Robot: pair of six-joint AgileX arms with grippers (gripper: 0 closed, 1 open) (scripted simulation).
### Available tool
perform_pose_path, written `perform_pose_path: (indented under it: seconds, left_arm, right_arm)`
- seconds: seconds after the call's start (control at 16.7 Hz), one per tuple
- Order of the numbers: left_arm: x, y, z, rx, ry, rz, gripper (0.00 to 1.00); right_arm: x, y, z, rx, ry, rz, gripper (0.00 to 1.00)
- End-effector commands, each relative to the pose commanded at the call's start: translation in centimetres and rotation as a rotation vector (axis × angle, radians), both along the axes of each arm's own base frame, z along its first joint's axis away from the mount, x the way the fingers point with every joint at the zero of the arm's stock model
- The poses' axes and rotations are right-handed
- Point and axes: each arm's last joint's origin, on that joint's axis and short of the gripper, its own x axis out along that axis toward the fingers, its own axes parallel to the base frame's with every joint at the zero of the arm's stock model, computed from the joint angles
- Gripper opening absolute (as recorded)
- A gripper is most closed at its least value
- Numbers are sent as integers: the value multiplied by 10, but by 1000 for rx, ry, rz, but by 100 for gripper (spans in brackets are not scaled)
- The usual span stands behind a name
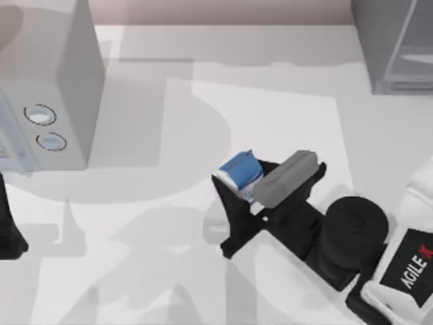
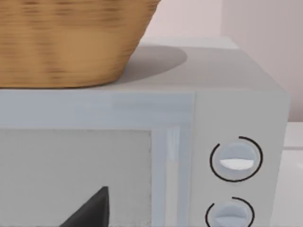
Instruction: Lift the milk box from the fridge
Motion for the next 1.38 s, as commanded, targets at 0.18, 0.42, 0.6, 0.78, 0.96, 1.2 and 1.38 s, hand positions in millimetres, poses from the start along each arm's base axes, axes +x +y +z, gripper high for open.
perform_pose_path:
  seconds: [0.18,0.42,0.6,0.78,0.96,1.2,1.38]
  left_arm:
    - [0,0,0,0,0,0,100]
    - [0,0,0,0,0,0,100]
    - [0,0,0,0,0,0,100]
    - [0,0,0,0,0,0,100]
    - [0,0,0,0,0,0,100]
    - [0,0,0,0,0,0,100]
    - [0,0,0,0,0,0,100]
  right_arm:
    - [1,6,-7,21,-17,20,0]
    - [1,7,-8,26,-19,23,0]
    - [2,6,-8,24,-15,18,0]
    - [7,12,-14,14,-9,20,0]
    - [25,30,-22,15,-11,20,0]
    - [44,50,-27,26,-20,23,0]
    - [45,51,-28,26,-19,23,0]
